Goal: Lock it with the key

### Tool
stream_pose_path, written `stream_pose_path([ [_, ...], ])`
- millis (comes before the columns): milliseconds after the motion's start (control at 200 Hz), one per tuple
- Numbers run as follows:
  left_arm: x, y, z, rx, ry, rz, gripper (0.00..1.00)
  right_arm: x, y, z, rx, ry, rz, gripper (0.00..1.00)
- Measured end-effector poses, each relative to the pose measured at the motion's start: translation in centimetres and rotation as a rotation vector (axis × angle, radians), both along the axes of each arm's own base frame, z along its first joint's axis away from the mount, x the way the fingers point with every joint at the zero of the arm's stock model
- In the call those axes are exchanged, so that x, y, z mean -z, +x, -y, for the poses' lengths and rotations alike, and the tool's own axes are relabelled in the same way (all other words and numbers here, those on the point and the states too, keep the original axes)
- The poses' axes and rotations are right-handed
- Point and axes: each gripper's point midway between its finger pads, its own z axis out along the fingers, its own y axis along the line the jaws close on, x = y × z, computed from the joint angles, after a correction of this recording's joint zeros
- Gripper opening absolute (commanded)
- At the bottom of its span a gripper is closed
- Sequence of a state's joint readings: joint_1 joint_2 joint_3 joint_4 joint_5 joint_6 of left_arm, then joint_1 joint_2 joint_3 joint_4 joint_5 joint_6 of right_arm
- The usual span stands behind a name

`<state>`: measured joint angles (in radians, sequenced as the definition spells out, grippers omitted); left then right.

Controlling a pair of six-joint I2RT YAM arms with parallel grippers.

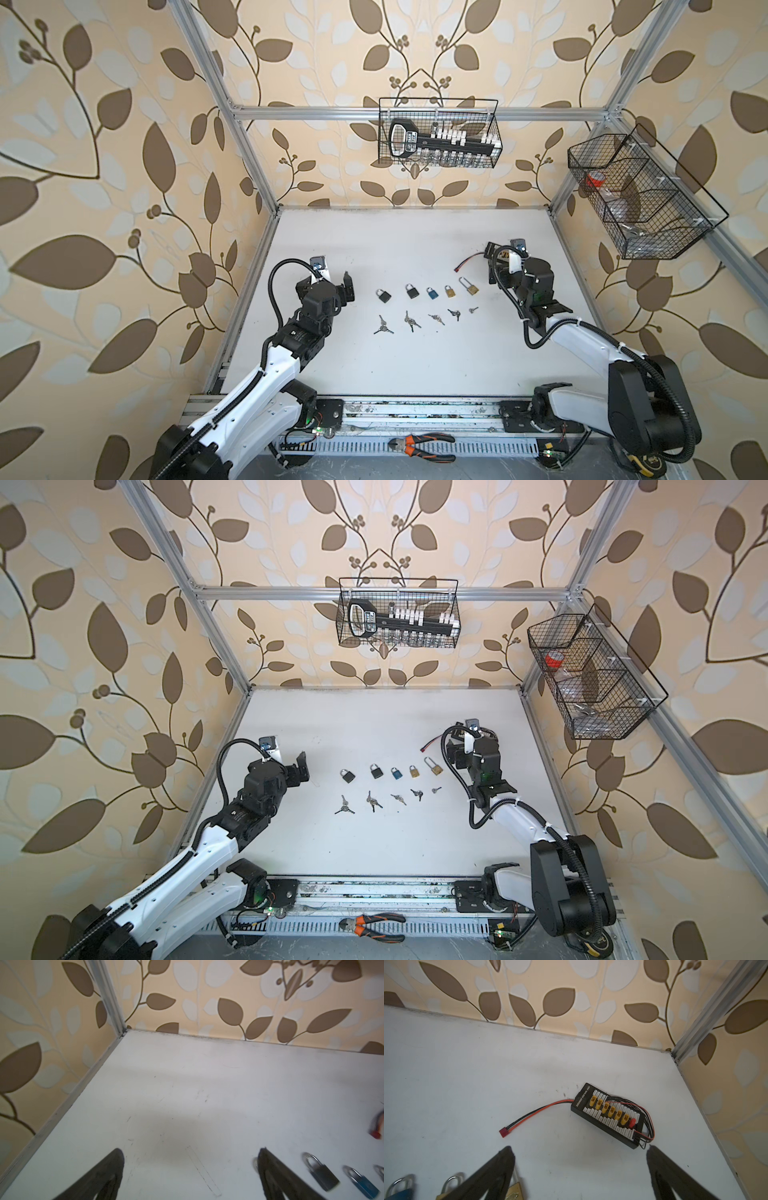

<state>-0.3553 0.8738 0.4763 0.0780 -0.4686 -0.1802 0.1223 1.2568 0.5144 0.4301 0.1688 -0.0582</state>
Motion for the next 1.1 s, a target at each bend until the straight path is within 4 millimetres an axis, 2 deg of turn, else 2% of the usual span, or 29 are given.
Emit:
stream_pose_path([
  [125,2.3,1.9,-0.4,-0.018,0.050,-0.045,0.99,2.2,0.2,0.7,0.028,-0.003,-0.019,1.00],
  [220,5.3,2.9,-0.1,-0.007,0.108,-0.102,0.99,3.6,0.3,1.2,0.042,-0.003,-0.029,1.00],
  [325,8.8,3.0,-0.2,0.006,0.164,-0.165,0.99,4.8,0.3,2.2,0.062,0.014,-0.022,1.00],
  [410,10.7,2.8,-0.2,0.027,0.207,-0.200,0.99,5.6,0.2,2.7,0.070,0.035,-0.023,1.00],
  [675,9.7,3.3,-0.4,0.076,0.245,-0.068,0.99,5.5,-1.4,2.7,0.057,0.079,0.076,1.00],
  [850,11.0,3.4,-2.6,0.041,0.208,-0.068,0.99,5.1,-2.3,2.9,0.064,0.095,0.144,1.00],
  [915,11.2,3.8,-3.7,0.008,0.180,-0.057,0.99,5.0,-2.3,2.9,0.067,0.098,0.151,0.99],
  [1010,12.5,4.7,-4.8,-0.018,0.148,-0.117,0.99,4.6,-2.1,3.1,0.072,0.105,0.165,1.00],
  [1100,12.0,5.6,-5.3,-0.027,0.106,-0.115,0.99,4.7,-2.1,3.4,0.080,0.110,0.166,1.00],
])
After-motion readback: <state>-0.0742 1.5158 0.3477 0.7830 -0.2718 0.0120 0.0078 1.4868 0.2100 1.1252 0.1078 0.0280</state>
